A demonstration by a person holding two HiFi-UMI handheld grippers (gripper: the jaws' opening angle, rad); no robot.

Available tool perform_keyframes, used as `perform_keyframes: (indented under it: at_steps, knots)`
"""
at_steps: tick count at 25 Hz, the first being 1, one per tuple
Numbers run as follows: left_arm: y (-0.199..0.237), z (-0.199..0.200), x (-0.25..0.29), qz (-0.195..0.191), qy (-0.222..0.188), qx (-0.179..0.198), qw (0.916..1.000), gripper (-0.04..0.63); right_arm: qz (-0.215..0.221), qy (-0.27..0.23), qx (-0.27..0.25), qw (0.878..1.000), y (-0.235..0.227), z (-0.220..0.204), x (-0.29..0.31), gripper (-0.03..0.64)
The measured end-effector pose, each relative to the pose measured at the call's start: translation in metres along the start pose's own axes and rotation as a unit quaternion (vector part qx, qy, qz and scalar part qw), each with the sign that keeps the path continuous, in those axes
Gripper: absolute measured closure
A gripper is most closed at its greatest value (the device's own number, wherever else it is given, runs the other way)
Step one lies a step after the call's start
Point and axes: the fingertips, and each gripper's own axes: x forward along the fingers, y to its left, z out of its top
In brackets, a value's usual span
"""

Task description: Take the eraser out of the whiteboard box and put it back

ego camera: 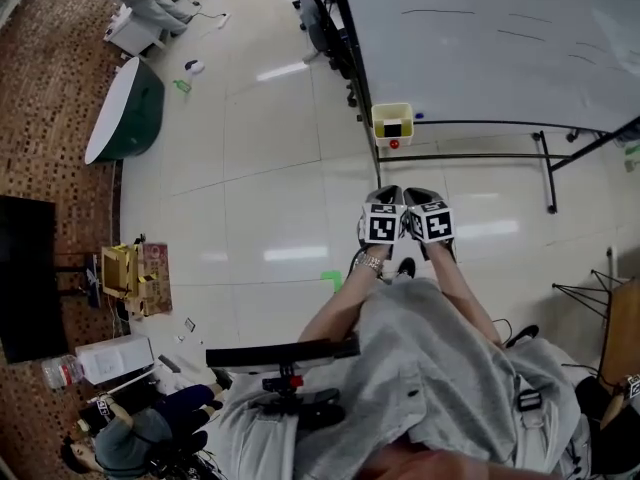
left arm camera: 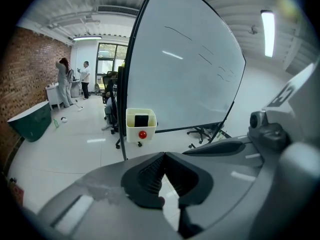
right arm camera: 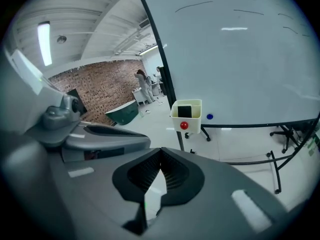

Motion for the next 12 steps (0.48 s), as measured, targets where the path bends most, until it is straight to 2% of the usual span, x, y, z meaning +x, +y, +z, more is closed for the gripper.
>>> perform_keyframes:
  at_steps: [8, 12]
  knots:
    - [0.029, 0.006, -0.013, 0.015, -0.013, -0.008, 0.9998, 0.591, 0.014, 0.011, -0.014, 1.000, 0.025, 0.001, 0.011, 0.614]
    - [0.039, 0.011, -0.019, 0.011, -0.023, -0.010, 0.9996, 0.591, 0.014, 0.007, -0.029, 0.999, 0.036, 0.011, 0.014, 0.614]
